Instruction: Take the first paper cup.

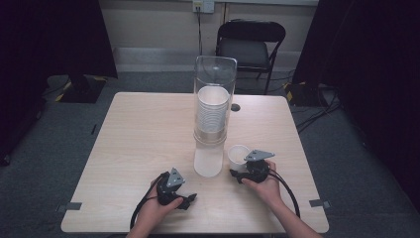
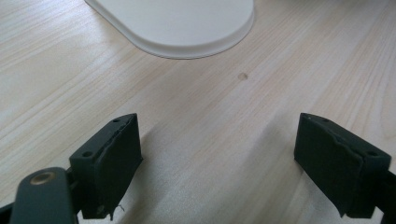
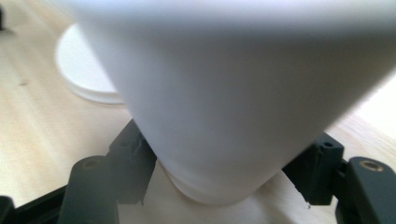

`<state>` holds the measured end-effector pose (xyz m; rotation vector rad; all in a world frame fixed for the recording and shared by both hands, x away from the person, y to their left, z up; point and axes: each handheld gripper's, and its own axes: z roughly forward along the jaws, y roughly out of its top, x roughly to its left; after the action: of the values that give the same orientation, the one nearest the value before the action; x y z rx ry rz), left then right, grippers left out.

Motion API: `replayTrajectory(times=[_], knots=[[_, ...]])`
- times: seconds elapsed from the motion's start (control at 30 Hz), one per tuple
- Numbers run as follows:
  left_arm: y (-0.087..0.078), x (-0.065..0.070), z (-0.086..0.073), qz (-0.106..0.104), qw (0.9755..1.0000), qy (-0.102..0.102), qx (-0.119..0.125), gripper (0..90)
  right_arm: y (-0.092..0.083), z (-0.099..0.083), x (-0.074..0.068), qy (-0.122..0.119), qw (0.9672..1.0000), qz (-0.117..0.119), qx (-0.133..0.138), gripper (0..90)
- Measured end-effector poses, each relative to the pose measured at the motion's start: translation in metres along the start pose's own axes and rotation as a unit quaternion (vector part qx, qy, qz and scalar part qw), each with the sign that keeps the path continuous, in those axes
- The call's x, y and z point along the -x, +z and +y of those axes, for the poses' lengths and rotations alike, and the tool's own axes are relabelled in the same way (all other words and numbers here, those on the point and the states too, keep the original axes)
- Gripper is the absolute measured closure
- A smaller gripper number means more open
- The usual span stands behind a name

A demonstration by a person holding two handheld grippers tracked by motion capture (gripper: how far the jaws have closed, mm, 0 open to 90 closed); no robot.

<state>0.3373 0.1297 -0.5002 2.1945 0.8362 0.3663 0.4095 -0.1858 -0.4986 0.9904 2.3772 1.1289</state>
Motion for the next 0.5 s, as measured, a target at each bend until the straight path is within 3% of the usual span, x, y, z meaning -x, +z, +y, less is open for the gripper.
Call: replayTrajectory(times=[0.17, 0.23, 0.5], knots=[[0.000, 0.000, 0.000, 0.000, 1.0000, 0.003, -0.002, 14.4, -0.004, -0.002, 0.006, 0.011, 0.9998, -0.015, 0.000, 20.9], [0.000, 0.000, 0.000, 0.000, 1.0000, 0.000, 0.000, 14.4, -0.008, -0.003, 0.008, 0.017, 0.9998, -0.007, -0.002, 22.6], [0.000, 0.000, 0.000, 0.000, 1.0000, 0.000, 0.000, 14.4, -0.030, -0.016, 0.011, 0.012, 0.9997, -0.017, -0.016, 23.5]])
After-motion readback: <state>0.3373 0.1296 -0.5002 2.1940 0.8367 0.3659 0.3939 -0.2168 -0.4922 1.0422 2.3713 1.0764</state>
